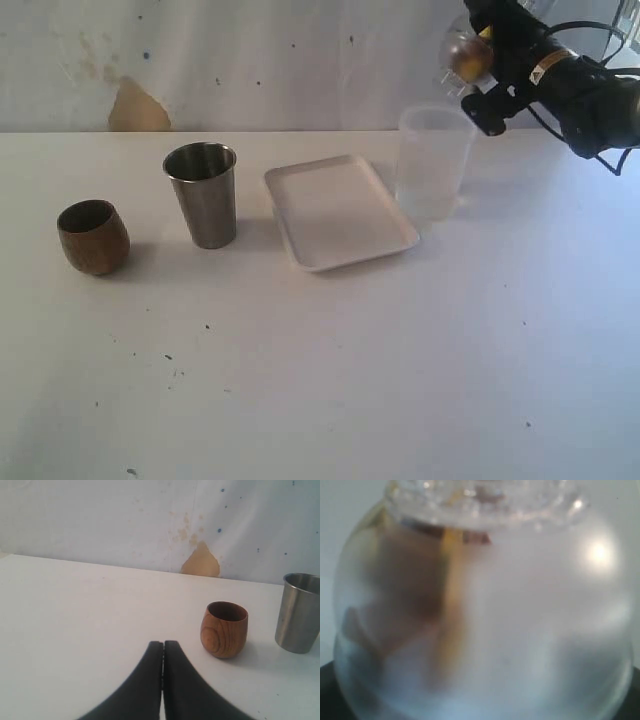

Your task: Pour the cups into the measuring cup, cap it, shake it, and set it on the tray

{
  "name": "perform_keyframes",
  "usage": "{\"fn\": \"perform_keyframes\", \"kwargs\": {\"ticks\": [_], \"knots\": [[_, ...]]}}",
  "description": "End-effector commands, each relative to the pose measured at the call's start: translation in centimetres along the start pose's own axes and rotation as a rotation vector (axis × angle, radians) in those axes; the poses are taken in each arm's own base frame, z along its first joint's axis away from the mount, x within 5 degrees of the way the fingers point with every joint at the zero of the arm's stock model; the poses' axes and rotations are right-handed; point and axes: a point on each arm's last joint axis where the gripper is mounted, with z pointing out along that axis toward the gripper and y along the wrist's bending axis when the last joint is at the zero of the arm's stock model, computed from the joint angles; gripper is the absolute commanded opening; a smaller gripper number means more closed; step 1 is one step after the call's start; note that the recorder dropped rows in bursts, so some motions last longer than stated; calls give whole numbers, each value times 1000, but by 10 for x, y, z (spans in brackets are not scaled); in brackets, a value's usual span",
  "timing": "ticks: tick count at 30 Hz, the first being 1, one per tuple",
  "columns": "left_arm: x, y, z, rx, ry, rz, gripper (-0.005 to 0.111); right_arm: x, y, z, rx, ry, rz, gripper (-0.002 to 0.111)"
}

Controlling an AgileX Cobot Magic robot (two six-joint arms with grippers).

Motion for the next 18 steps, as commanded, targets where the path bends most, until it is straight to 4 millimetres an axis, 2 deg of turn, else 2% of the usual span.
{"fn": "perform_keyframes", "kwargs": {"ticks": [1, 8, 18], "knots": [[0, 0, 0, 2, -9, -1, 1, 5, -2, 1, -28, 1, 9, 0], [0, 0, 0, 2, -9, -1, 1, 1, 8, 0, -131, -48, 10, 0], [0, 0, 0, 2, -9, -1, 1, 1, 8, 0, -135, -50, 10, 0]]}}
